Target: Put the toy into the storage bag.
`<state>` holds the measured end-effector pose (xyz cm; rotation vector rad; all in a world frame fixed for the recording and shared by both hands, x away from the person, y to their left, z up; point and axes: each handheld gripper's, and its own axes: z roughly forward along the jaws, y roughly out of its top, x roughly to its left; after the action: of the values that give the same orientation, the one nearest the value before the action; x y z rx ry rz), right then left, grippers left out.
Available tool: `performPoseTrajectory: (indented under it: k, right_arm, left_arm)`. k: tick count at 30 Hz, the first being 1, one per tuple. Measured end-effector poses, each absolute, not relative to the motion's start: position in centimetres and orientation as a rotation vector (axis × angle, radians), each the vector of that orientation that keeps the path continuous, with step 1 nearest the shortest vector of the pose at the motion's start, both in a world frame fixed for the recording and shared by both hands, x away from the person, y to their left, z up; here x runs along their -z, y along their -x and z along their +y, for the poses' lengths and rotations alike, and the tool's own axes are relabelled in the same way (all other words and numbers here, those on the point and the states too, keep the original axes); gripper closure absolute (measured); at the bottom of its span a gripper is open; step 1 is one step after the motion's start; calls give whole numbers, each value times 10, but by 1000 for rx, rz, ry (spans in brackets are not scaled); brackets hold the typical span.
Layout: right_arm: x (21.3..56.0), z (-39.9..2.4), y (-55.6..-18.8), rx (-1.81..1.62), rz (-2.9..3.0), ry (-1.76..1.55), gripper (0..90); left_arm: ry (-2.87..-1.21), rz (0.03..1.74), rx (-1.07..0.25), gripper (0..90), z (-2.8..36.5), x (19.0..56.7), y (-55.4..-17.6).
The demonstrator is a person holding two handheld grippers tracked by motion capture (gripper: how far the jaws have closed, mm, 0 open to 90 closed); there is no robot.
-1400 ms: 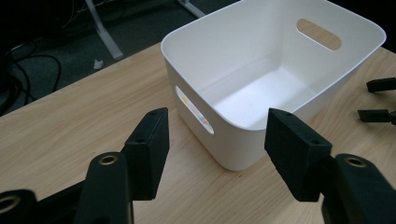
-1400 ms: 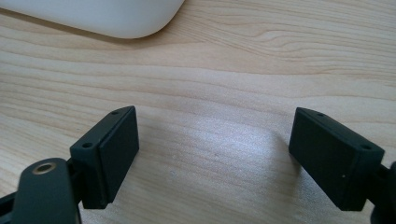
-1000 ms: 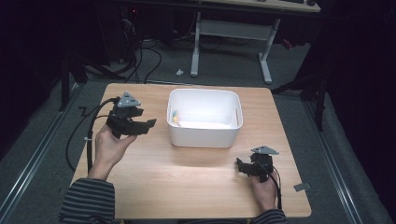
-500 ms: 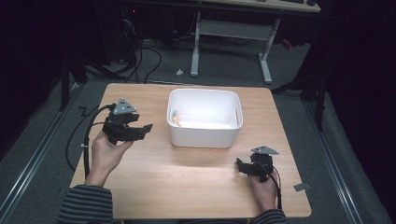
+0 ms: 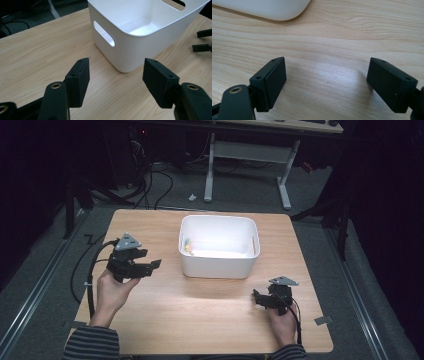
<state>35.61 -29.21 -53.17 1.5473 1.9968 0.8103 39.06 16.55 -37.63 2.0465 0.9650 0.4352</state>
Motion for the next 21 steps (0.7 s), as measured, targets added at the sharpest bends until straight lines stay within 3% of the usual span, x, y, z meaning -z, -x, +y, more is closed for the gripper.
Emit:
performPoseTrajectory:
  k: [21]
  right_arm:
    - [532, -292, -356, -810, 1997, -1547, 159]
  left_arm:
    - [-2054, 1000, -375, 379, 169, 399, -385]
